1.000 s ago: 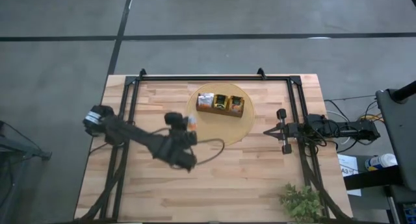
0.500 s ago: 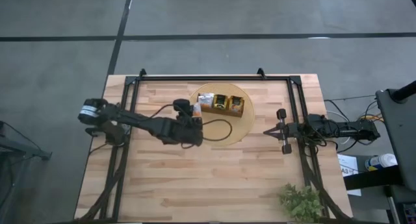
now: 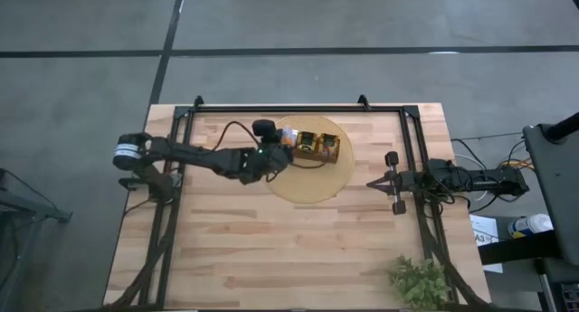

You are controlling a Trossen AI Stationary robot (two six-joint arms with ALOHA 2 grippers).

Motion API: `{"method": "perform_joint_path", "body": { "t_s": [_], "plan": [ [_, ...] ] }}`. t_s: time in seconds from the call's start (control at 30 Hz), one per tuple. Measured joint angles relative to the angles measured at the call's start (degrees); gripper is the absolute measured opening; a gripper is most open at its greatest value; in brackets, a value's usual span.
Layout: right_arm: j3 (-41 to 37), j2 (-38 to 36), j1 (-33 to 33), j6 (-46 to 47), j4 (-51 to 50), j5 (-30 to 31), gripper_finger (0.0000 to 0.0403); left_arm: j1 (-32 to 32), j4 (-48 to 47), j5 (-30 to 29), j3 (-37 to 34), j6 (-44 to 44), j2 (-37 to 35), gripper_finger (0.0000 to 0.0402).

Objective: Pick & Place Tea
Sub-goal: Put the white tea bag into the left section of wooden organizer

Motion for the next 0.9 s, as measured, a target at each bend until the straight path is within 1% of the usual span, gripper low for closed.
{"method": "perform_joint_path", "body": {
  "t_s": [0.1,0.2,0.27,0.3,0.6,0.77,0.9],
  "plan": [
    [0.0,0.0,0.0,0.0,0.0,0.0,0.0009,1.5,0.0,0.0,-0.3,-0.5,0.0,0.0000],
    [0.0,0.0,0.0,0.0,0.0,0.0,0.0009,2.6,0.1,0.1,-0.3,-3.0,1.2,0.0000],
    [0.0,0.0,0.0,0.0,0.0,0.0,0.0009,3.2,0.1,1.4,-0.4,-4.2,2.2,0.0000],
    [0.0,0.0,0.0,0.0,0.0,0.0,0.0009,3.4,0.4,2.2,-0.4,-4.4,2.8,0.0000],
    [0.0,0.0,0.0,0.0,0.0,0.0,0.0009,4.3,3.2,3.1,-2.4,-5.0,7.4,0.0000],
    [0.0,0.0,0.0,0.0,0.0,0.0,0.0009,4.4,7.2,2.7,-4.5,-3.4,9.4,0.0000],
    [0.0,0.0,0.0,0.0,0.0,0.0,0.0009,4.4,11.3,2.5,-5.1,0.7,11.2,0.0000]
  ]
}}
